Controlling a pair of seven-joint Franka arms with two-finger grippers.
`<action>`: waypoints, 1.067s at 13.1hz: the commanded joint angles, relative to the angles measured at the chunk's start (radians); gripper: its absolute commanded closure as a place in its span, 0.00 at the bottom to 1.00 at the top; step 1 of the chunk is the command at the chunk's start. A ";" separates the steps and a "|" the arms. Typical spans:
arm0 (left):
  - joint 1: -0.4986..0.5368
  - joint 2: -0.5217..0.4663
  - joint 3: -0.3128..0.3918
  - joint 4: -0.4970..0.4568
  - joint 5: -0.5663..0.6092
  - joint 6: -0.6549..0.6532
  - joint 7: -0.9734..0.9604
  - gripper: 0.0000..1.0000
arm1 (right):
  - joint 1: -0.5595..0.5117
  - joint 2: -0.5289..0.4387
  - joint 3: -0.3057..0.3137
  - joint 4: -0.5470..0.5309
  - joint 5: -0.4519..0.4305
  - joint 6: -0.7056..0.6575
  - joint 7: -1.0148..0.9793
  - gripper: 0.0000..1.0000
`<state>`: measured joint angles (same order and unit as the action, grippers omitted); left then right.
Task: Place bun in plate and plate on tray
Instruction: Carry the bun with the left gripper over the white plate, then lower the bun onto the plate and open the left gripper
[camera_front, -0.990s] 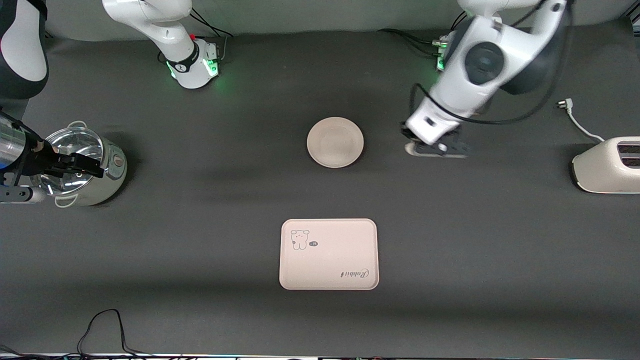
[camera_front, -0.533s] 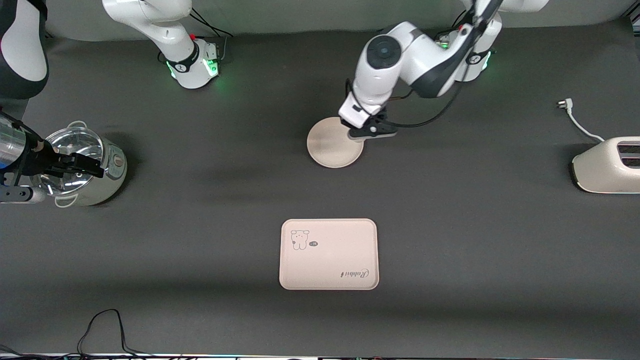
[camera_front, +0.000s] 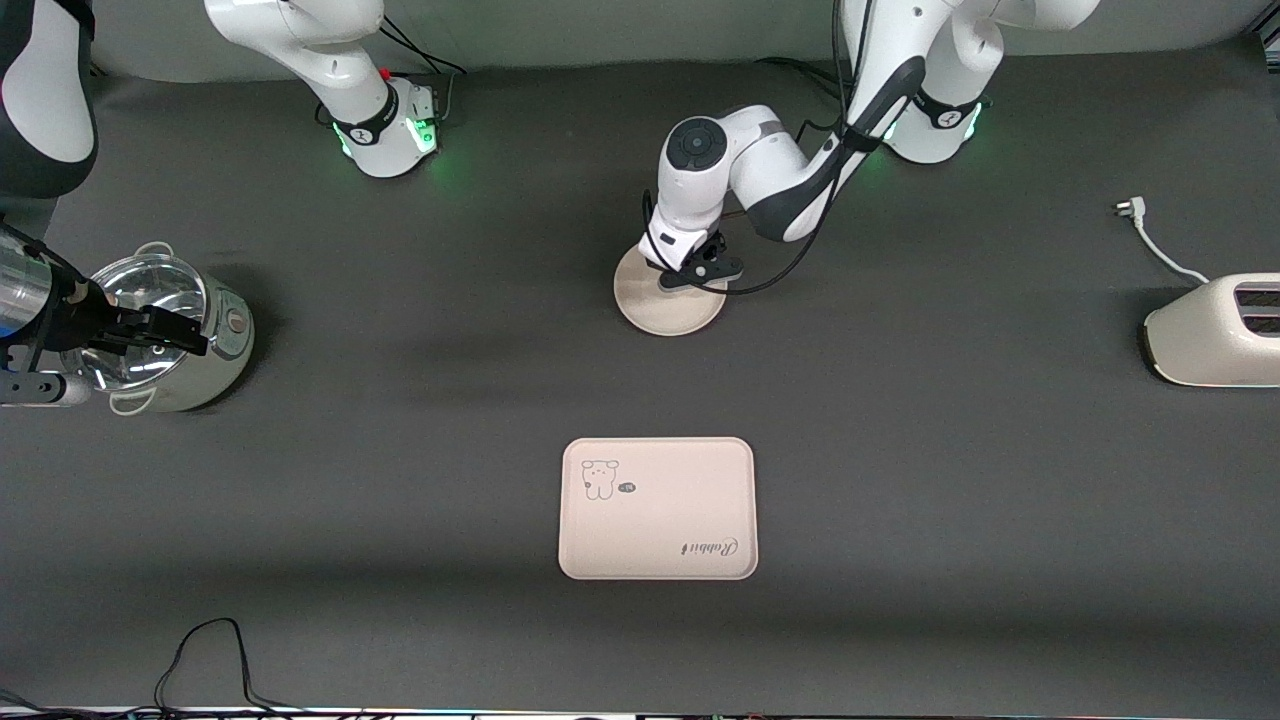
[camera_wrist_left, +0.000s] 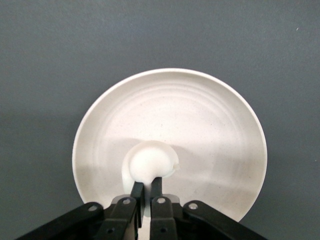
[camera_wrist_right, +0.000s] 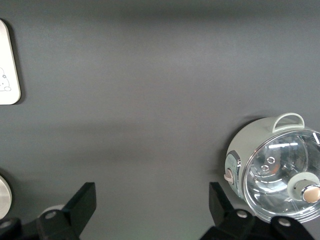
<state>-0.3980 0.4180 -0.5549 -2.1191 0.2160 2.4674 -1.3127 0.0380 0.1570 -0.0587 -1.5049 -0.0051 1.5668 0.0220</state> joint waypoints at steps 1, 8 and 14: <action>-0.030 0.005 0.023 0.016 0.025 -0.001 -0.037 0.00 | 0.007 -0.020 -0.007 -0.020 -0.006 0.001 -0.017 0.00; -0.025 0.016 0.024 0.022 0.071 -0.002 -0.039 0.00 | 0.007 -0.025 -0.009 -0.023 -0.006 0.001 -0.017 0.00; -0.021 0.024 0.024 0.059 0.077 -0.030 -0.008 0.00 | 0.008 -0.027 -0.009 -0.023 -0.006 0.001 -0.016 0.00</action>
<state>-0.4073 0.4245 -0.5407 -2.1060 0.2664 2.4664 -1.3201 0.0379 0.1567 -0.0590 -1.5053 -0.0051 1.5665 0.0220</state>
